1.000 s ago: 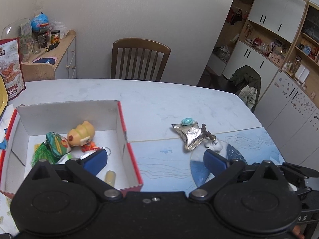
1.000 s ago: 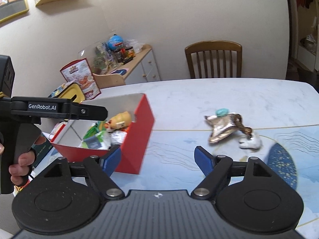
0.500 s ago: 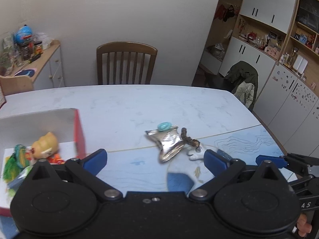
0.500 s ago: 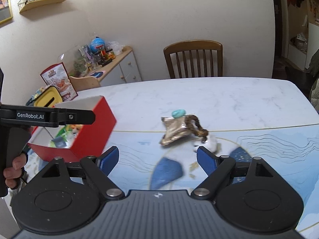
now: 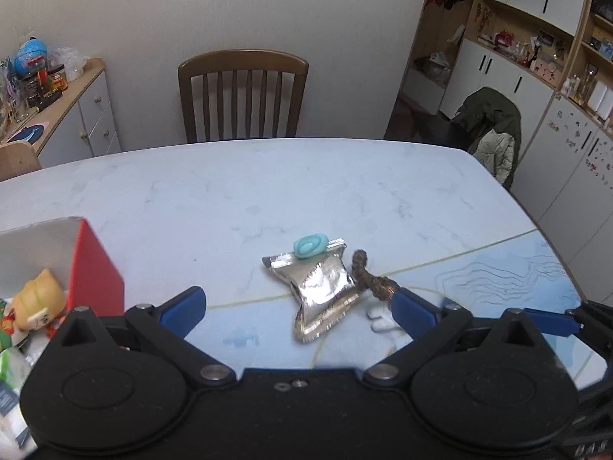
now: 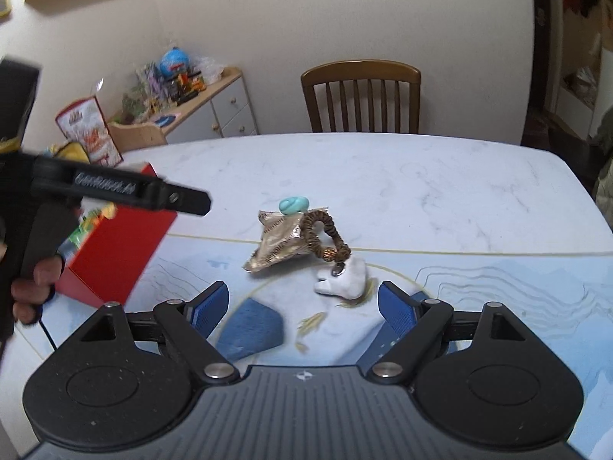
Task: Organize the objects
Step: 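Withdraw both open tools from the box toward the silver packet, then grasp the teal sharpener with the left tool while the right tool grasps the brown bracelet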
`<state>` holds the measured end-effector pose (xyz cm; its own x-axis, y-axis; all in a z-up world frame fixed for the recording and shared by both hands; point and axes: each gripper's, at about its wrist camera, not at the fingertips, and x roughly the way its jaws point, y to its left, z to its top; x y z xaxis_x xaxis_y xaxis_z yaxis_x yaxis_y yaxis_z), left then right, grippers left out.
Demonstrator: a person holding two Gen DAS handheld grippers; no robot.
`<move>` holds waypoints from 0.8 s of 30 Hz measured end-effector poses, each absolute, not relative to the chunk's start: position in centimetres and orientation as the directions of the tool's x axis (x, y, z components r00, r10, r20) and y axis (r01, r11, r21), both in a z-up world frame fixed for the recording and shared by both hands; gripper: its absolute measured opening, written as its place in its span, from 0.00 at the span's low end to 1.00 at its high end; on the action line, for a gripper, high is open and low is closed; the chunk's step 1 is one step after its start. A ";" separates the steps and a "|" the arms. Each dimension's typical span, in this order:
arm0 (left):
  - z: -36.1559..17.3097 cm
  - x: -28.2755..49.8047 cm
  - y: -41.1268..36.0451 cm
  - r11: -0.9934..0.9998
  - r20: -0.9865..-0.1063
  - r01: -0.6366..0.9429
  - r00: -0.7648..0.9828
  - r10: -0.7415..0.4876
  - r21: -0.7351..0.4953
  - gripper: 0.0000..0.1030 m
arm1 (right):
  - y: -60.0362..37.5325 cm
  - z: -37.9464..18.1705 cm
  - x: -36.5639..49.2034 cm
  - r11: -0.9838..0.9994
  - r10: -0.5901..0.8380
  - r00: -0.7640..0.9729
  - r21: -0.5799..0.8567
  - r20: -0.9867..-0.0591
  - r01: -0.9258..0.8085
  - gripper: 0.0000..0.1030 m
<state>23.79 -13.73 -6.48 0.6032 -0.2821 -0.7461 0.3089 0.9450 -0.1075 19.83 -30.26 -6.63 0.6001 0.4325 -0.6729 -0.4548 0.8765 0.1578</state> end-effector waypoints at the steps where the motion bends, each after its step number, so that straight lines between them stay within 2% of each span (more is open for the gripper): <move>1: -6.8 24.3 -14.0 0.945 -0.749 0.310 0.602 -0.278 -0.102 1.00 | -30.2 -6.9 20.2 0.875 0.432 0.599 0.150 -0.675 -0.461 0.83; 14: -10.8 31.2 -16.2 0.964 -0.814 0.251 0.541 -0.211 -0.083 1.00 | -28.7 -9.9 25.4 0.822 0.470 0.551 0.115 -0.689 -0.558 0.83; 20: -12.3 34.0 -16.7 0.970 -0.840 0.190 0.493 -0.228 -0.152 0.99 | -27.8 -10.9 27.7 0.800 0.485 0.533 0.106 -0.693 -0.591 0.74; 22: -12.9 35.0 -16.8 0.972 -0.852 0.163 0.470 -0.228 -0.170 0.99 | -27.4 -11.4 28.4 0.793 0.487 0.522 0.104 -0.701 -0.600 0.65; 24: -13.5 35.9 -16.8 0.973 -0.867 0.137 0.443 -0.229 -0.187 0.99 | -27.0 -11.9 28.9 0.787 0.486 0.514 0.099 -0.707 -0.608 0.65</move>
<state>35.92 -16.76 -13.45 0.4427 -0.2292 -0.8669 0.1368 0.9727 -0.1873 28.91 -26.95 -11.93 0.5140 0.4862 -0.7067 -0.6083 0.7875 0.0994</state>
